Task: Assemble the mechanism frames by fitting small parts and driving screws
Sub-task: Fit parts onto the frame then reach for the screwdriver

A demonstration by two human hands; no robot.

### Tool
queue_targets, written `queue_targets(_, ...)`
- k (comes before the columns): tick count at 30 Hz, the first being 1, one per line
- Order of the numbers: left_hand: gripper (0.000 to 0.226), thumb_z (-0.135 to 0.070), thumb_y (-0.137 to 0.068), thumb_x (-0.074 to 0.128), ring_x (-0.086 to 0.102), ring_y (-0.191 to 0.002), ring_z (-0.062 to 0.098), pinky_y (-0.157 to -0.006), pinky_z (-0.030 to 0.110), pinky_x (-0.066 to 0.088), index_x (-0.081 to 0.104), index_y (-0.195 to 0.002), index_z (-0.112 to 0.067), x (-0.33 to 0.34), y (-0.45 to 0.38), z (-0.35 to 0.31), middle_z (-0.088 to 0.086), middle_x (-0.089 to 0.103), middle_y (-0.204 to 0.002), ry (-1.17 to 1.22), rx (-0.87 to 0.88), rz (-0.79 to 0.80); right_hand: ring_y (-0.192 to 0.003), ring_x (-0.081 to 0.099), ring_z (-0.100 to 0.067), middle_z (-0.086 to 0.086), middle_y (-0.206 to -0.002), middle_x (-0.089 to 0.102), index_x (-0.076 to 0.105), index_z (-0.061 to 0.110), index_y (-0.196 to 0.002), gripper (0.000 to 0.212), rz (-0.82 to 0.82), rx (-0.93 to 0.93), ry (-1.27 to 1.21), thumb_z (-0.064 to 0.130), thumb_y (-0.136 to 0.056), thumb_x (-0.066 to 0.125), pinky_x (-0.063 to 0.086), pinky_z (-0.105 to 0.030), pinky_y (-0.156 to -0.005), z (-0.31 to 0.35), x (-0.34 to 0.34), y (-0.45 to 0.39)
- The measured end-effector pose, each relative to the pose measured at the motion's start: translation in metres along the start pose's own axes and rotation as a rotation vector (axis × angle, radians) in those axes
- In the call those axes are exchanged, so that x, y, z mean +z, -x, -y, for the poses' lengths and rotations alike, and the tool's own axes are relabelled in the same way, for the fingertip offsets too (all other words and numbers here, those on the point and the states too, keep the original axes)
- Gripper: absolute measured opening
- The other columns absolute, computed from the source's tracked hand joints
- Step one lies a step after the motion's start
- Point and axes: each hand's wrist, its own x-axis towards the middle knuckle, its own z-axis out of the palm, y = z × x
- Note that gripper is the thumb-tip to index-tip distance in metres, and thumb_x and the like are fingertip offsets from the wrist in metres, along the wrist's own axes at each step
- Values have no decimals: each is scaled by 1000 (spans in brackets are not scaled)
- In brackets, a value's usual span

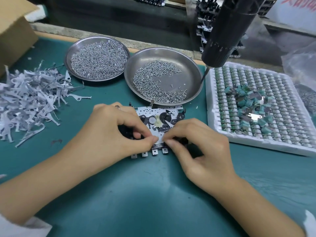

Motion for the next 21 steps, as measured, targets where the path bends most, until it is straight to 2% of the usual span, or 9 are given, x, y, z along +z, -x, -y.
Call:
queue_targets(5,13,-30,-63,83,53,-68,15,-69,20,35,72,-57,-33,0,-1,2,-9,61,-59,-3,2,7,-79,68,-17,-3,-81,70,65,25,-90,17,-136,246,-180,10,-84,64,54,-35,-71,1,-1,-3)
queue_targets(10,9,-35,-62,81,55,-67,14,-67,15,36,73,-59,-32,-2,-1,1,-8,61,-61,-3,17,27,-80,69,-22,-4,-82,70,64,26,-92,18,-108,234,-179,10,-85,64,54,-42,-71,2,-1,-2)
queue_targets(13,15,-45,-60,78,57,-65,9,-63,11,40,75,-71,-35,-5,-3,0,-6,62,-67,40,20,18,-81,68,-23,-4,-82,70,64,26,-92,18,-118,234,-168,9,-85,64,54,-43,-71,2,-1,-4)
queue_targets(16,14,-42,-73,73,54,-65,2,-67,7,41,73,-84,-34,-16,-12,8,-8,64,-72,26,50,-187,-81,68,-20,-2,-81,70,65,27,-91,19,-141,242,-168,10,-84,64,54,-39,-72,3,-1,-5)
queue_targets(18,10,-30,-88,66,53,-69,3,-73,7,41,71,-96,-27,-29,-23,21,-7,65,-77,-176,78,-395,-79,67,-17,-1,-80,70,65,28,-90,19,-155,247,-180,10,-83,65,54,-34,-72,3,0,-6)
queue_targets(19,15,-23,-91,63,55,-75,9,-79,15,43,71,-103,-20,-37,-31,28,1,65,-84,-311,72,-470,-78,67,-16,0,-80,69,65,28,-90,19,-162,247,-185,11,-83,65,54,-32,-71,3,0,-7)
queue_targets(21,24,-16,-94,58,58,-89,32,-86,35,43,67,-115,-9,-49,-48,44,17,63,-101,-518,9,-521,-77,67,-16,-1,-79,70,65,30,-89,20,-172,245,-192,12,-82,65,53,-31,-70,2,0,-7)
